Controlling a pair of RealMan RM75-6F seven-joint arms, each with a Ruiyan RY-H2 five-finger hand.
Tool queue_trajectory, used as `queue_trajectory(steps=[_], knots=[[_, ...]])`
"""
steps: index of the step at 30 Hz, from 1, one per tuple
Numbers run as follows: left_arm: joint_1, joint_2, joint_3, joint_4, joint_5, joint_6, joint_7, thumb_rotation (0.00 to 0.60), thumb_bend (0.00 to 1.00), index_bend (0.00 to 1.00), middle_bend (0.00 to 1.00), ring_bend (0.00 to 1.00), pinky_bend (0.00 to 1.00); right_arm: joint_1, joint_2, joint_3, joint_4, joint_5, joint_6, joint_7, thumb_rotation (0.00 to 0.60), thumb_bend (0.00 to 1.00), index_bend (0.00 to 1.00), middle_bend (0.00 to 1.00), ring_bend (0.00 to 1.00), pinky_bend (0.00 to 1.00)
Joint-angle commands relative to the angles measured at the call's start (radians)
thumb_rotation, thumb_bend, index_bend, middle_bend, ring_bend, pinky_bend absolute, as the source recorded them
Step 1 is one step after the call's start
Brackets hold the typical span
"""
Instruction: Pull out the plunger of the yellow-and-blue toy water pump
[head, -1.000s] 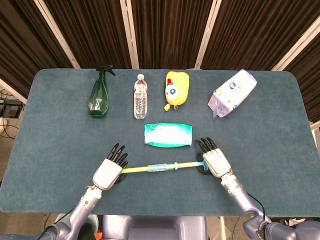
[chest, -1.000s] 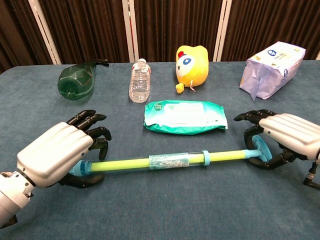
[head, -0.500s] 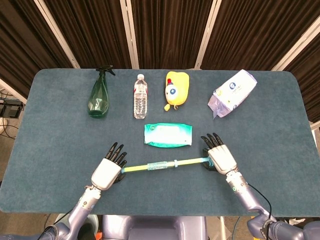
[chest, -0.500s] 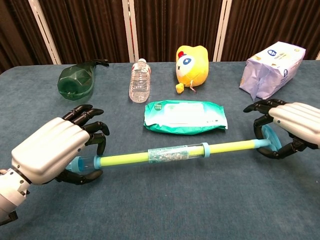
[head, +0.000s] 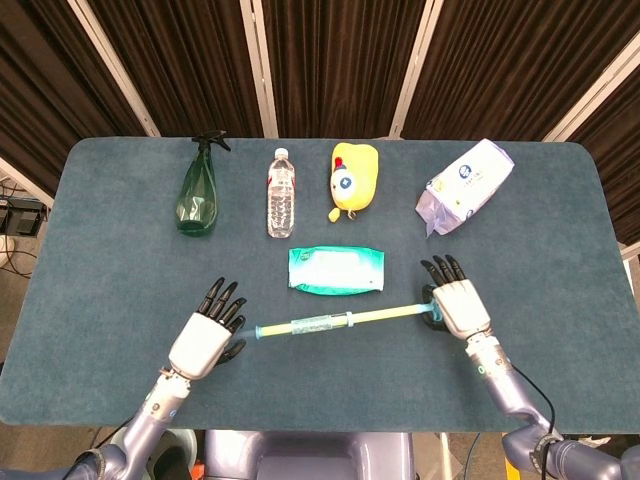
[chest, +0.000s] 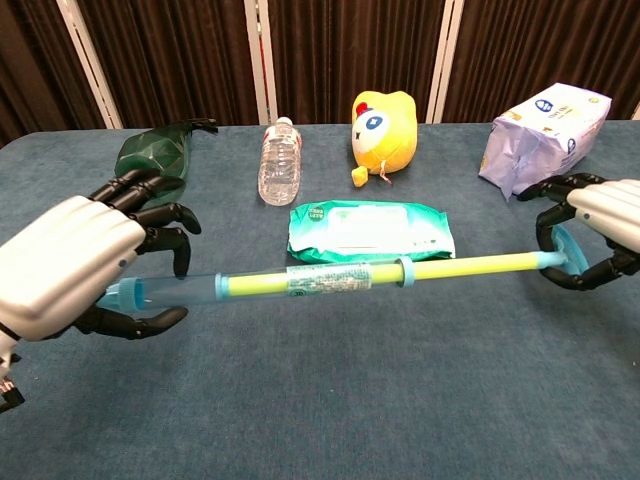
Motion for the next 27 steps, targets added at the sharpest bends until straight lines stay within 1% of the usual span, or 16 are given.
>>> queue_trajectory(steps=[1, 5, 10, 19, 27], knots=[[0.011, 0.028, 0.012, -0.023, 0.015, 0.021, -0.003, 0.6, 0.49, 0.73, 0.26, 0.05, 0.0, 0.0, 0.01, 0.01, 0.002, 0.015, -0.004, -0.012, 0.6, 0.51, 0.9, 0.14, 0.0, 0.0], [0.021, 0.062, 0.026, -0.043, 0.031, 0.04, -0.014, 0.6, 0.49, 0.73, 0.26, 0.05, 0.0, 0.0, 0.025, 0.024, 0.006, 0.038, -0.006, -0.029, 0.6, 0.51, 0.9, 0.14, 0.0, 0.0], [0.029, 0.083, 0.035, -0.04, 0.042, 0.052, -0.03, 0.6, 0.49, 0.73, 0.26, 0.05, 0.0, 0.0, 0.04, 0.035, 0.015, 0.065, -0.017, -0.049, 0.6, 0.51, 0.9, 0.14, 0.0, 0.0], [0.035, 0.085, 0.037, -0.029, 0.058, 0.068, -0.045, 0.6, 0.49, 0.73, 0.27, 0.05, 0.0, 0.006, 0.034, 0.05, 0.047, 0.098, -0.031, -0.063, 0.6, 0.51, 0.9, 0.14, 0.0, 0.0], [0.051, 0.093, 0.058, -0.041, 0.086, 0.091, -0.043, 0.6, 0.49, 0.73, 0.26, 0.05, 0.0, 0.03, 0.022, 0.075, 0.1, 0.131, -0.064, -0.063, 0.6, 0.51, 0.91, 0.14, 0.0, 0.0]])
